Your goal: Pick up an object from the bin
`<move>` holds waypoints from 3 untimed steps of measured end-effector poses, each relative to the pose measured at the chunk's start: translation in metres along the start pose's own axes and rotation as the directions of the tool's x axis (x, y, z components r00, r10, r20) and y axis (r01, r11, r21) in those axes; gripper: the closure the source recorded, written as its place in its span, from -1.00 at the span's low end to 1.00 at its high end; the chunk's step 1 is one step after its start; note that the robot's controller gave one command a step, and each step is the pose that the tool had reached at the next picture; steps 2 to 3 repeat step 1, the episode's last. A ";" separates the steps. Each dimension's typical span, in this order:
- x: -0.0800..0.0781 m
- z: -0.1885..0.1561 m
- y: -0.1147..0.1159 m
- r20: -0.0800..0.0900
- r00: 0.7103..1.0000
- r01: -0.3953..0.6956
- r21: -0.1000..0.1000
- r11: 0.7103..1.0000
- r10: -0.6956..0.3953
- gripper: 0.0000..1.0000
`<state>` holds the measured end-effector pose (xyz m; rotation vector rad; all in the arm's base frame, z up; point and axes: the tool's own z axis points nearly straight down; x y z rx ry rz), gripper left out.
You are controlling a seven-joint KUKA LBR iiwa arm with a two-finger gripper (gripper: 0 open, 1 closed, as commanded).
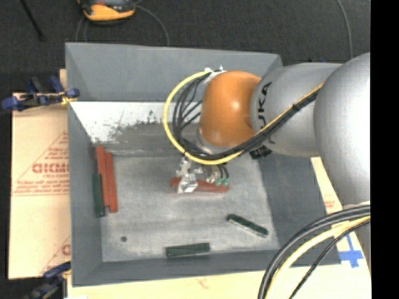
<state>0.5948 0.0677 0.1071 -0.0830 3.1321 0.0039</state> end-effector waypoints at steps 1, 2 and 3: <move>-0.008 -0.114 0.021 -0.003 0.999 -0.041 0.001 0.999 0.041 1.00; -0.008 -0.114 0.021 -0.003 0.999 -0.041 0.001 0.999 0.041 1.00; -0.008 -0.114 0.021 -0.003 0.999 -0.041 0.001 0.999 0.041 1.00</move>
Offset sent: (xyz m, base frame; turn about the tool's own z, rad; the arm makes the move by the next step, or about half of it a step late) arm 0.0000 0.0000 0.0000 0.0000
